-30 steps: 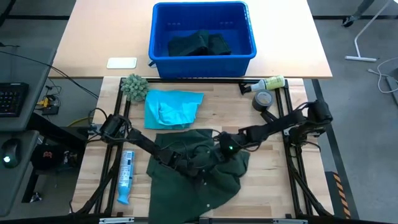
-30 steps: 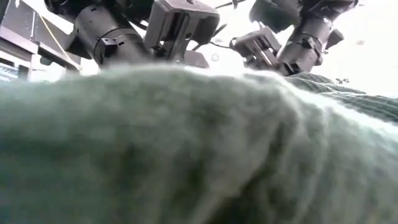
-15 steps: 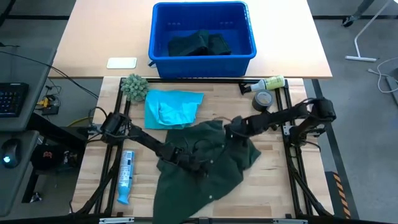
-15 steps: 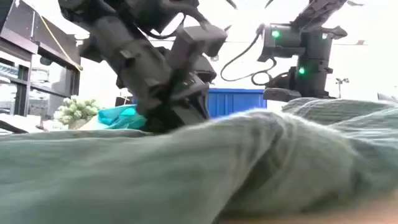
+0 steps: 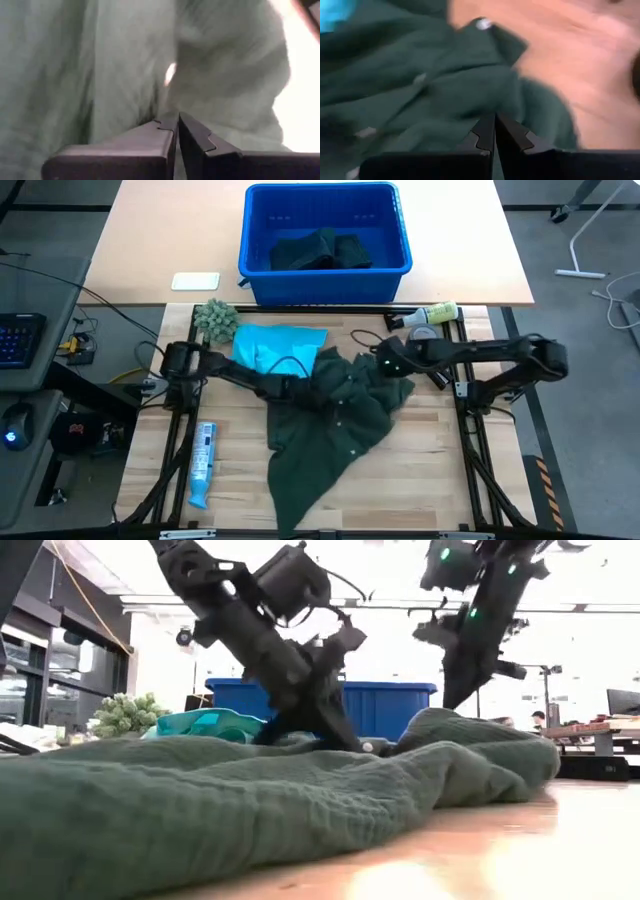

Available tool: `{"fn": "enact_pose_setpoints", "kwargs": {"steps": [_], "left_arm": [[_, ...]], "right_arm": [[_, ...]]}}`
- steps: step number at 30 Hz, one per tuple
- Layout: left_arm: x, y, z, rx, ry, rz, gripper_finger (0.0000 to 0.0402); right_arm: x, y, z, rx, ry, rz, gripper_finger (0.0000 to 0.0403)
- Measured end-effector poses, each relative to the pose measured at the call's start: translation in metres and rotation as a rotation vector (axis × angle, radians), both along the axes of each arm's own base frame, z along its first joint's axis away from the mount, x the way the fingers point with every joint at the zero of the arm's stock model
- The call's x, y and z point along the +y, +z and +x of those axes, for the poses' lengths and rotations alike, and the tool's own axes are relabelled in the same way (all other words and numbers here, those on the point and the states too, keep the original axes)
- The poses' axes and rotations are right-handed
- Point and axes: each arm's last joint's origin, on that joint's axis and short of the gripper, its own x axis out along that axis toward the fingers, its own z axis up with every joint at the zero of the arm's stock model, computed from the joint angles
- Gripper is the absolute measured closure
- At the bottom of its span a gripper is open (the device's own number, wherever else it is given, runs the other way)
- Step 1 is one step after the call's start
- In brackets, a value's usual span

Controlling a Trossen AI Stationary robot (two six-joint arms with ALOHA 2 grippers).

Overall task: Fold laundry
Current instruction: Fold the green polo shirt from the blue laundry bin

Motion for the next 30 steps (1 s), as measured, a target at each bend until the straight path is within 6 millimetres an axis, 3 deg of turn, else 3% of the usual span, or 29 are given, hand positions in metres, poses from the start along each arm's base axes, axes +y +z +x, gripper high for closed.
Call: {"fn": "enact_pose_setpoints", "kwargs": {"steps": [4,9,14,17,20,23,30], "left_arm": [[0.002,0.027,-0.007,-0.038,-0.050,0.074,0.0401],[-0.014,0.049,-0.023,0.006,-0.112,0.132,0.0401],[-0.047,0.048,-0.038,0.102,-0.161,0.170,0.0401],[-0.067,0.041,-0.044,0.128,-0.151,0.154,0.0401],[-0.080,0.034,-0.051,0.150,-0.123,0.111,0.0401],[-0.086,0.032,-0.054,0.153,-0.089,0.078,0.0401],[-0.087,0.031,-0.055,0.177,-0.111,-0.041,0.0401]], "right_arm": [[0.019,0.020,-0.013,-0.080,0.100,0.106,0.0403],[0.065,0.025,-0.022,-0.066,0.279,0.326,0.0403],[0.120,0.015,-0.030,0.035,0.372,0.355,0.0399],[0.141,0.007,-0.034,0.085,0.381,0.317,0.0381],[0.144,-0.004,-0.036,0.177,0.360,0.255,0.0350],[0.134,-0.015,-0.035,0.235,0.308,0.191,0.0319],[0.118,-0.052,-0.039,0.065,0.336,0.278,0.0282]]}}
